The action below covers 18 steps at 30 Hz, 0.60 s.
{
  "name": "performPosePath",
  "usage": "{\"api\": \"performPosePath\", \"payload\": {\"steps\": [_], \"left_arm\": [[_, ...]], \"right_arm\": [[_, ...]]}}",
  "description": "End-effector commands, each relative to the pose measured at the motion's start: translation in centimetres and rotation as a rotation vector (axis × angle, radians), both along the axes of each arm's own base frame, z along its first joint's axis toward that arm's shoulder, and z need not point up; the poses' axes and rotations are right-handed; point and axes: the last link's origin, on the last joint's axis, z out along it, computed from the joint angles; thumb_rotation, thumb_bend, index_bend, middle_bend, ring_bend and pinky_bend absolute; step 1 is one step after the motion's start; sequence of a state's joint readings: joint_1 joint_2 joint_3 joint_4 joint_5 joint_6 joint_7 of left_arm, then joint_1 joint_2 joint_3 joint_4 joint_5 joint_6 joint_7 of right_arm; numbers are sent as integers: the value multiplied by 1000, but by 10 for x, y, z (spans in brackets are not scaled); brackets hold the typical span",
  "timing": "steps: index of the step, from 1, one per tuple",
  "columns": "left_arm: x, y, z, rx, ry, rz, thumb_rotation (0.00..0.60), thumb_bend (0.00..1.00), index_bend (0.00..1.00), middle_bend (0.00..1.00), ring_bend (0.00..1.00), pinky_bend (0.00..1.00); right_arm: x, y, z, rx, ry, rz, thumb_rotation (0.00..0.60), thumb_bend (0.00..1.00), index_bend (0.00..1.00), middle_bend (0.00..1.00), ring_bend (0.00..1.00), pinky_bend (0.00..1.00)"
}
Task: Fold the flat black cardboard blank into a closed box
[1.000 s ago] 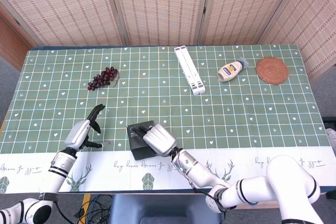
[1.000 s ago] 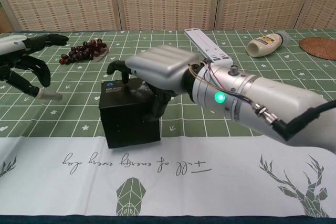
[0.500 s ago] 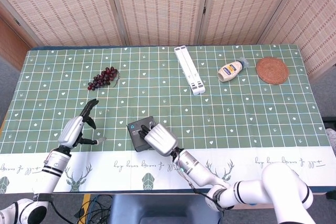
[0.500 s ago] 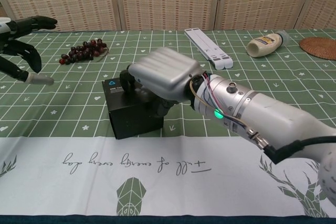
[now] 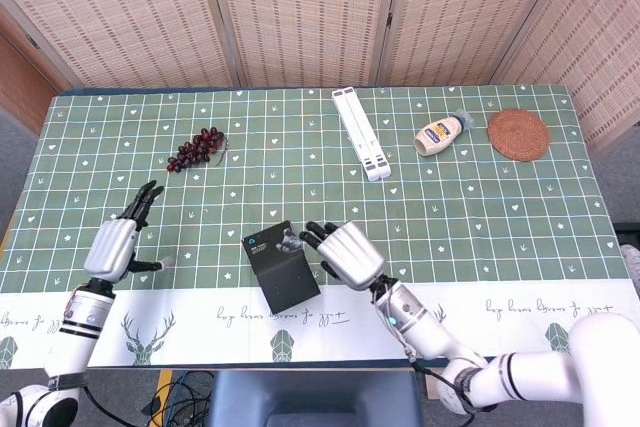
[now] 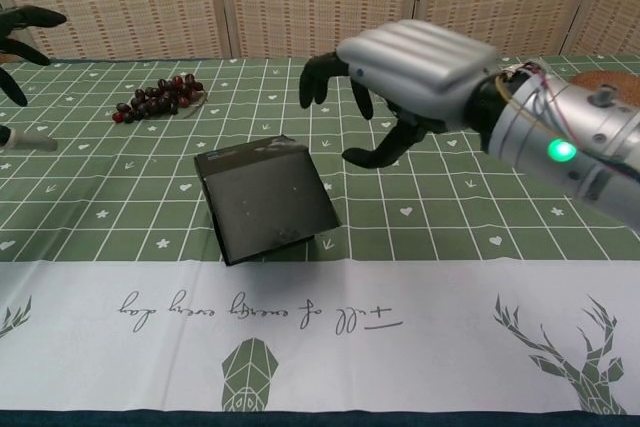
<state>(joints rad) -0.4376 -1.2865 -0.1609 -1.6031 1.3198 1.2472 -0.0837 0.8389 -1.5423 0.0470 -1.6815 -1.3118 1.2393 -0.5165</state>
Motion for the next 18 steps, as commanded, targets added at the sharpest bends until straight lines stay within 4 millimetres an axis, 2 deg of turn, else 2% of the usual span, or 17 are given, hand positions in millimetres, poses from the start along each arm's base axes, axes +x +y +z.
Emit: {"api": "performPosePath", "payload": {"steps": [1,6,11,18], "left_arm": [[-14,-8,14,51,74,27,600,99,0,0,126,314],[-29,-27,25,87,157,71,600,99,0,0,109,298],[-42,-49,31,110,199,115,600,99,0,0,106,295],[-56,-86,40,155,230,163,600,99,0,0,106,280]], "right_arm": [[-30,14,43,-4,-87,-81,600,320,285,320,455,803],[-71,29,78,-56,-122,-174,600,321,284,320,432,769],[-110,47,101,-81,-115,-270,600,323,284,320,415,731],[-174,78,134,-159,-130,-451,600,329,285,320,385,684]]}}
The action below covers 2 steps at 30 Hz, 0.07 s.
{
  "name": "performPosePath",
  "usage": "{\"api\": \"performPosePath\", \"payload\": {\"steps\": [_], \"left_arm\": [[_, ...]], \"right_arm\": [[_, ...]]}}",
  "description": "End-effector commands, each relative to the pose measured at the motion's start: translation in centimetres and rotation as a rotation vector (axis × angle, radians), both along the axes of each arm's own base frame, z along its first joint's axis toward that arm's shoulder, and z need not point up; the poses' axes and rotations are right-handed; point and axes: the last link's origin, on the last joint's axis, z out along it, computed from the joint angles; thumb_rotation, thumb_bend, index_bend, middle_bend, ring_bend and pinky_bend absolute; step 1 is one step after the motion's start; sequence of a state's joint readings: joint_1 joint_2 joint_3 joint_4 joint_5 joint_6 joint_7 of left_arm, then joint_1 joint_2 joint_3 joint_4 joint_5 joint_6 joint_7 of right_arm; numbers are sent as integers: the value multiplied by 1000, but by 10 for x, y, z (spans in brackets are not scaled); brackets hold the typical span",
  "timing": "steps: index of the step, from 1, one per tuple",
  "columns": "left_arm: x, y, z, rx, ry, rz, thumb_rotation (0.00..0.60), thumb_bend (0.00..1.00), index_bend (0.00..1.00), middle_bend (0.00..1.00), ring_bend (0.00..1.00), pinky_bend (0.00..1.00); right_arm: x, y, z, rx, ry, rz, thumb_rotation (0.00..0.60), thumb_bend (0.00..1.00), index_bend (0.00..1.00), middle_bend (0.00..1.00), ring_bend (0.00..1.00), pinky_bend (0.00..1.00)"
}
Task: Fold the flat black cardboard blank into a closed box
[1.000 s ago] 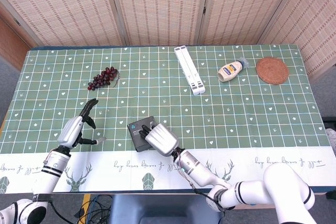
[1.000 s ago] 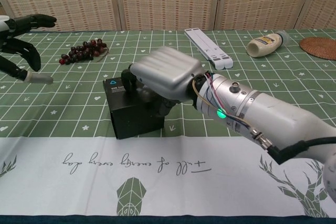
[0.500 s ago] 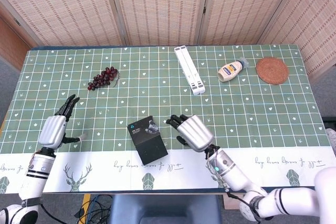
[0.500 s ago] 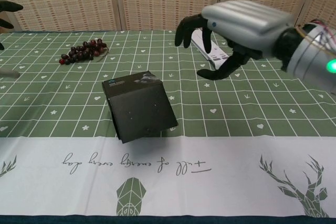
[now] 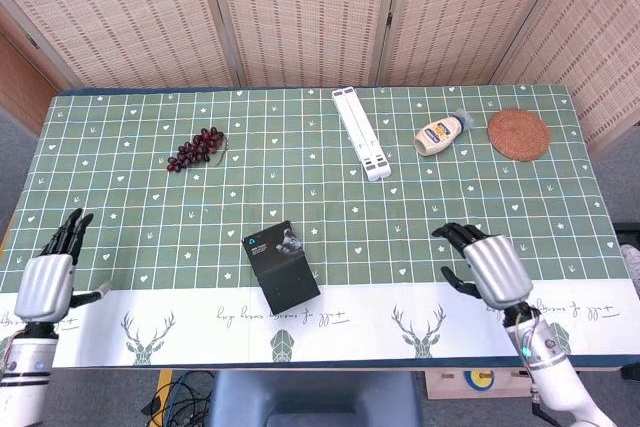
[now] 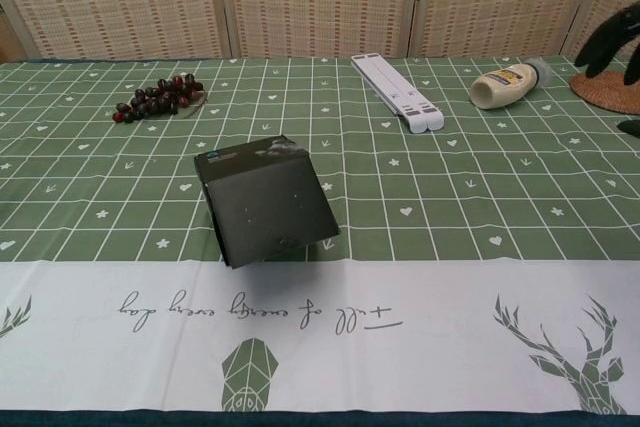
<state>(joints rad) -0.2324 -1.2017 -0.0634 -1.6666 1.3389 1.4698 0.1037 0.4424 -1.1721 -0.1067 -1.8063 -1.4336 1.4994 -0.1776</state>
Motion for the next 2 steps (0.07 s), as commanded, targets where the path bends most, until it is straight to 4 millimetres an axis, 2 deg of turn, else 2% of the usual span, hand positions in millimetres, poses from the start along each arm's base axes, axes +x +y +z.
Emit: {"api": "performPosePath", "payload": {"steps": [1,2], "left_arm": [[-4,-18,3,12,9,13,600,99,0,0,106,276],[-5,-22,3,15,8,16,600,99,0,0,107,267]], "right_arm": [[-37,20,20,-45,-8,-96,600,330,285,320,383,676],[-44,24,23,-55,-13,-113,600,331,285,320,381,666]]}}
